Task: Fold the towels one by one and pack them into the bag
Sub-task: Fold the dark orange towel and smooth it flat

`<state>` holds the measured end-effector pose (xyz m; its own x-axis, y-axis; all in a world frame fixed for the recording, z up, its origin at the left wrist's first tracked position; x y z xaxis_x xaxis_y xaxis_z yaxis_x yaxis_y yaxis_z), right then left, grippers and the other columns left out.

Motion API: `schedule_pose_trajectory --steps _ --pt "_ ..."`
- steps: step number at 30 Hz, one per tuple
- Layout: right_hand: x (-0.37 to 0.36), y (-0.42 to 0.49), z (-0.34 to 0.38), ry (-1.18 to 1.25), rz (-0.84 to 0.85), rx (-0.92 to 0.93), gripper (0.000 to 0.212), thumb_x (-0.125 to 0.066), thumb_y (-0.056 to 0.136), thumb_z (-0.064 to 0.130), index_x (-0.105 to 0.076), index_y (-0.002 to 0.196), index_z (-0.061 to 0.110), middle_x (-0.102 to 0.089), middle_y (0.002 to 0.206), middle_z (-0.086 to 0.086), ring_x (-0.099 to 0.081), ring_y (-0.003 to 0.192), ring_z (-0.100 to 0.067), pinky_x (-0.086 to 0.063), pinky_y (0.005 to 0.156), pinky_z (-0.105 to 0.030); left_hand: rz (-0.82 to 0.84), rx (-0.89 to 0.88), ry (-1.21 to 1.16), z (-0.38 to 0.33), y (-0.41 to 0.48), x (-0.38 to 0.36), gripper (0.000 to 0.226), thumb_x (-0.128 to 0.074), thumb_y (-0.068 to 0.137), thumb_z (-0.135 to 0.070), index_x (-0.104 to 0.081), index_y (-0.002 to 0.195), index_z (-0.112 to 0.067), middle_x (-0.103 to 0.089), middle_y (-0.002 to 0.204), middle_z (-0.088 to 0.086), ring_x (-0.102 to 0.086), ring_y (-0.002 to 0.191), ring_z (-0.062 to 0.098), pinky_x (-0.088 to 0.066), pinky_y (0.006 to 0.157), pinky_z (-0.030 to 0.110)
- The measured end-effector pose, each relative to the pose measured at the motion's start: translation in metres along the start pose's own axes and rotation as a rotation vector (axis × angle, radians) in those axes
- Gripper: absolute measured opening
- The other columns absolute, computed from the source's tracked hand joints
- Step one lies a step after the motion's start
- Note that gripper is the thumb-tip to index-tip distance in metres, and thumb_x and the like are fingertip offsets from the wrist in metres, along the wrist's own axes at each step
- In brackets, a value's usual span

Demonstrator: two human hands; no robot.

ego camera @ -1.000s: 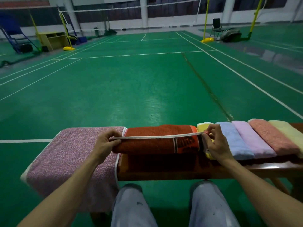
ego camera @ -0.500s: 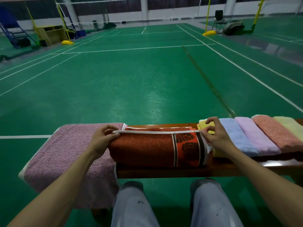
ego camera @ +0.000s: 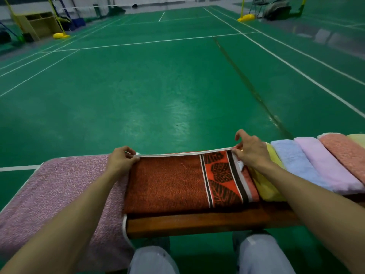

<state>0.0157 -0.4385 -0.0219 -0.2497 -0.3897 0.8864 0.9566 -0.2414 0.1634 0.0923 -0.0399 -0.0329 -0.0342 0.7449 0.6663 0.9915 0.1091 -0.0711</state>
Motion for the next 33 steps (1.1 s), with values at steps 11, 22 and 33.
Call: schedule_pose_trajectory --steps 11,22,33 --pt "-0.015 -0.004 0.003 -0.268 -0.076 0.059 0.030 -0.071 0.084 0.035 -0.053 0.102 0.019 -0.065 0.095 -0.007 -0.055 0.092 -0.032 -0.037 0.075 -0.040 -0.021 -0.234 0.375 -0.006 0.003 -0.016 0.029 -0.073 0.077 -0.007 -0.063 0.104 -0.008 -0.065 0.103 0.012 -0.060 0.096 0.028 -0.042 0.080 0.031" --pt "-0.032 -0.087 0.033 0.875 -0.023 -0.356 0.035 -0.076 0.074 0.013 -0.050 0.090 0.031 -0.067 0.093 -0.003 -0.069 0.088 -0.026 -0.058 0.078 -0.053 0.475 -0.240 -0.176 -0.133 -0.042 -0.136 0.022 -0.056 0.093 -0.002 -0.057 0.115 0.004 -0.063 0.106 0.018 -0.059 0.049 0.005 -0.046 0.047 0.014" --pt "-0.052 -0.096 0.020 0.874 -0.038 -0.285 0.045 -0.072 0.080 0.005 -0.044 0.109 0.024 -0.065 0.104 -0.003 -0.070 0.088 -0.014 -0.060 0.080 -0.037 0.718 -0.122 -0.042 -0.175 -0.053 -0.198 0.035 -0.053 0.098 -0.033 -0.049 0.128 -0.016 -0.053 0.120 0.006 -0.054 0.066 0.017 -0.054 0.061 0.033"
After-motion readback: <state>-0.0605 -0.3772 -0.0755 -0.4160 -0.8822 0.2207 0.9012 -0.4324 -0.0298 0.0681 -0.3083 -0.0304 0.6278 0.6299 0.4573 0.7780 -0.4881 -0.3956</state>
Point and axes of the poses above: each hand's wrist, its own y-axis towards the middle knuckle, its own x-axis out of the back of the hand, z = x × y, the point moved 1 cm from there along y, towards the middle knuckle
